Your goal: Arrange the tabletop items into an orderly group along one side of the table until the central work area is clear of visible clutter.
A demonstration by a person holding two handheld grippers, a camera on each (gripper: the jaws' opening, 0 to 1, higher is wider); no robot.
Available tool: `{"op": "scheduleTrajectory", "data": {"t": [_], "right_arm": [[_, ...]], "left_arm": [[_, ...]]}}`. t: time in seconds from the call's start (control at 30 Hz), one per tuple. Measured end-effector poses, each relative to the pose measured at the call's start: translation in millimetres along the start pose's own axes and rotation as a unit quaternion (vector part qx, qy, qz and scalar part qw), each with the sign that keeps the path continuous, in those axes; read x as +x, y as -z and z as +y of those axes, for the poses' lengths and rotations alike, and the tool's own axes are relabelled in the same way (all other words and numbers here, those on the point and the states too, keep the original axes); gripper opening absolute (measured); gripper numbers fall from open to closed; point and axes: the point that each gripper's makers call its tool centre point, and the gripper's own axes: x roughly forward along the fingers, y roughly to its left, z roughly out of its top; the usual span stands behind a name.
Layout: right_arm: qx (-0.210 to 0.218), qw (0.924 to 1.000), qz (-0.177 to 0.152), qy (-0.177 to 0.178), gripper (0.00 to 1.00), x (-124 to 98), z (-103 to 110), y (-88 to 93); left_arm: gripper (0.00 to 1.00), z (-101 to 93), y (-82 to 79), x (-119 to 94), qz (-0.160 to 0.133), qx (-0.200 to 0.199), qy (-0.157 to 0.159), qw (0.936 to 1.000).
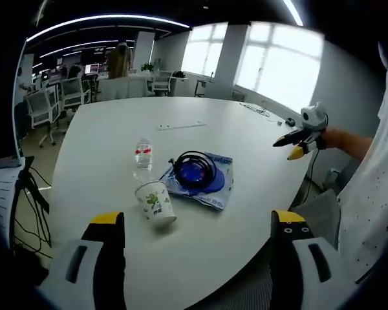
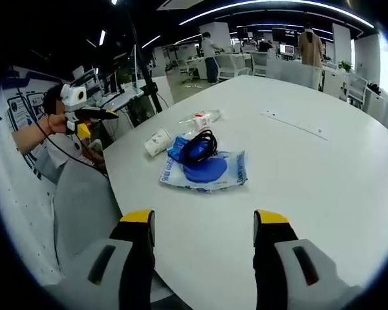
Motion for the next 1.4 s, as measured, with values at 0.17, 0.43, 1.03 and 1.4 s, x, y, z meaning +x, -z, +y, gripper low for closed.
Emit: {"op": "scheduleTrajectory", "data": {"t": [0.17,0.43,1.03,1.4], "right_arm": [[-0.003,1.0000,-0.002,0.002,0.60,1,-2,-4.7],[-0.010,0.9999,-0.007,0.000,0.59,7,-3,-15.7],[-0.025,0.9996,-0.011,-0.006,0.58,22,-7,-36.2],[-0.037,0.9993,-0.004,-0.010,0.57,39,-11,-48.9]], "left_arm": [[0.96,1.9,-5.2,2,-0.003,0.004,0.001,1.0000],[0.96,4.3,-16.5,6,-0.009,0.010,0.002,0.9999],[0.93,13.5,-40.1,19,-0.023,0.024,-0.002,0.9995],[0.90,19.6,-54.3,37,-0.025,0.031,0.005,0.9992]]}}
